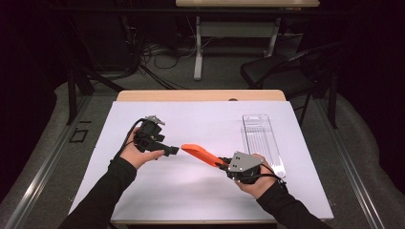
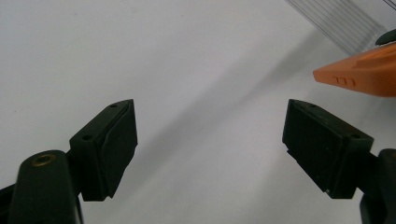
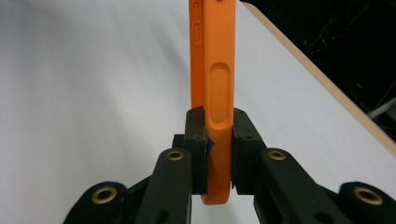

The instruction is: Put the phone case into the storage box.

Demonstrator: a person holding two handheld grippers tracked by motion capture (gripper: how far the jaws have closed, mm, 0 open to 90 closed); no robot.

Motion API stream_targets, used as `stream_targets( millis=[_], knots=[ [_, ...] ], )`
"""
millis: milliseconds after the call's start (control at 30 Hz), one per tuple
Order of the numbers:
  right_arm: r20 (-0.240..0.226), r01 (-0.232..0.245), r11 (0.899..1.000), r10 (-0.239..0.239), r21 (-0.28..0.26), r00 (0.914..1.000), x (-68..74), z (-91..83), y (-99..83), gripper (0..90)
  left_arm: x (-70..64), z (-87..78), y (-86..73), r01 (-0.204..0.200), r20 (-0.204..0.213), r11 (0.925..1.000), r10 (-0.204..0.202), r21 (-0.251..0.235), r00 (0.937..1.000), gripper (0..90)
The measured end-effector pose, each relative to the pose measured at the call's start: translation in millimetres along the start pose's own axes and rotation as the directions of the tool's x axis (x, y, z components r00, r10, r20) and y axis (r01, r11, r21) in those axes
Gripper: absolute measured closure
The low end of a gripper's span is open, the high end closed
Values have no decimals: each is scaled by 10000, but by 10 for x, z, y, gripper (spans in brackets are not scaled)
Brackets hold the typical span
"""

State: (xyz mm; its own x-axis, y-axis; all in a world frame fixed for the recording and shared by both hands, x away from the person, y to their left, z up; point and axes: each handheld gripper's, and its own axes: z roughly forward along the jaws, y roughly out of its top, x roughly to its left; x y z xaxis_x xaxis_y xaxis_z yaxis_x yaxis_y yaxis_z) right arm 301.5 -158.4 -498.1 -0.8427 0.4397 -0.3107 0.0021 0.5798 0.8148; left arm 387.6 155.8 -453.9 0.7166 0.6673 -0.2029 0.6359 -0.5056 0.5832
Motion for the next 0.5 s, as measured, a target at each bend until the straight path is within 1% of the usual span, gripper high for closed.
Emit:
stream_targets(
  millis=[33, 67, 100, 133, 200, 233, 267, 300, 433, 467, 500],
  knots=[
    [-108, -316, 9995, 315, -92, 9994, -7, 3, 0, 807, -5, 3, 0, -14, -16, 10000, 14, 15, 10000, 180],
    [-171, -517, 9986, 515, -110, 9985, -11, 3, 1, 807, -13, 5, 0, -66, -18, 10000, 66, 44, 10000, 180],
    [-302, -878, 9960, 873, -157, 9957, -20, 3, -1, 807, -20, 8, 1, -52, 37, 10000, 52, 21, 10000, 180],
    [-383, -1072, 9940, 1063, -216, 9936, -26, 5, -5, 807, -29, 6, 3, -149, 27, 9999, 149, 50, 9999, 180],
    [-582, -1695, 9851, 1676, -298, 9841, -43, 10, -21, 806, -49, 5, 4, -124, 72, 9999, 124, -41, 9999, 182],
    [-654, -1971, 9799, 1947, -322, 9787, -51, 12, -29, 807, -48, 1, 5, -222, 88, 9998, 222, 7, 9997, 187],
    [-705, -2161, 9758, 2132, -348, 9745, -56, 13, -34, 806, -59, 5, 2, -155, 96, 9999, 156, -64, 9998, 187],
    [-795, -2426, 9693, 2390, -392, 9678, -67, 16, -43, 807, -63, 5, 2, -179, 93, 9998, 179, -47, 9998, 187],
    [-954, -3066, 9510, 3017, -404, 9486, -93, 21, -58, 806, -76, 6, 5, -241, 135, 9997, 242, -47, 9996, 187],
    [-1003, -3277, 9440, 3227, -377, 9412, -96, 20, -57, 806, -79, 7, 6, -251, 150, 9997, 251, -53, 9996, 187],
    [-1034, -3375, 9404, 3318, -426, 9376, -99, 24, -59, 806, -88, 12, 6, -229, 149, 9997, 230, -81, 9996, 187]
  ],
)
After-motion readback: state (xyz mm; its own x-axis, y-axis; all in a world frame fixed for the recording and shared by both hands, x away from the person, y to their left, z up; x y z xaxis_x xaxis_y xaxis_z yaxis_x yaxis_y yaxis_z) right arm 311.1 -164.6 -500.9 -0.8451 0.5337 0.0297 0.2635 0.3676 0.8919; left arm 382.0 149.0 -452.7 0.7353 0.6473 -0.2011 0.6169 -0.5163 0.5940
